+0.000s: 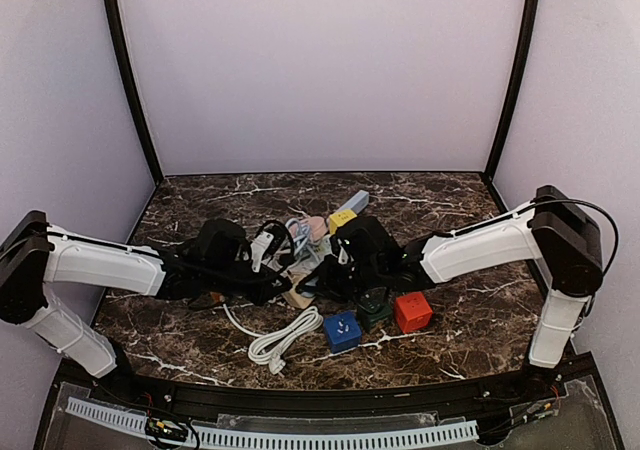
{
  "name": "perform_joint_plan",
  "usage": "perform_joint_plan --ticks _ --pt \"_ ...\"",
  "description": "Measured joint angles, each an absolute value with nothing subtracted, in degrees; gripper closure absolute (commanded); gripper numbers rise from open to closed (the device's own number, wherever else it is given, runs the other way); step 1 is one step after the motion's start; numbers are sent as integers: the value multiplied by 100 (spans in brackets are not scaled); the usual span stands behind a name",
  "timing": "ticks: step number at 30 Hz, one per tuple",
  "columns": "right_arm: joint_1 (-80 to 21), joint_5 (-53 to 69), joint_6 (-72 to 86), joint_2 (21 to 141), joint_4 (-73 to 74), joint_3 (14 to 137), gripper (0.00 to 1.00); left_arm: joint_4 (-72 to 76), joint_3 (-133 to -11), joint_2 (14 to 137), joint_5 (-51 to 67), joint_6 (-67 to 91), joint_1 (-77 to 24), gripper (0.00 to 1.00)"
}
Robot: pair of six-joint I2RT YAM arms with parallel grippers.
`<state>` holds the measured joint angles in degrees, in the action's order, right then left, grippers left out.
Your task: Pull the plug off the socket
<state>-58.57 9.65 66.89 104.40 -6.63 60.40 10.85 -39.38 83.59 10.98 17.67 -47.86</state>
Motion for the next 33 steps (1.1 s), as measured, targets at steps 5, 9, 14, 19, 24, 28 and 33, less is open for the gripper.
perform_joint_plan --ticks 5,9,14,19,24,28,33 --pt "-5857 967 6692 10440 -856 5916 100 1103 -3938 8379 1116 1892 -4779 89" --pt "-5861 956 6670 10418 -1052 5782 100 1085 -3935 8383 1140 2084 -4766 71" --pt "-5863 939 6672 10337 -1125 5671 100 1017 -3935 8333 1138 2307 -4733 57" --pt "-5867 939 6670 10337 -1144 5671 100 972 -3935 8219 1155 2523 -4617 49" --pt "-5876 937 6670 10337 -1151 5671 100 1050 -3935 8226 1234 2729 -4482 39" --pt "-5876 930 6667 10337 -1151 5671 100 1173 -3935 8296 1330 2808 -4473 29" --pt "-5878 919 6661 10337 -1151 5671 100 1223 -3935 8462 1511 2810 -4473 18"
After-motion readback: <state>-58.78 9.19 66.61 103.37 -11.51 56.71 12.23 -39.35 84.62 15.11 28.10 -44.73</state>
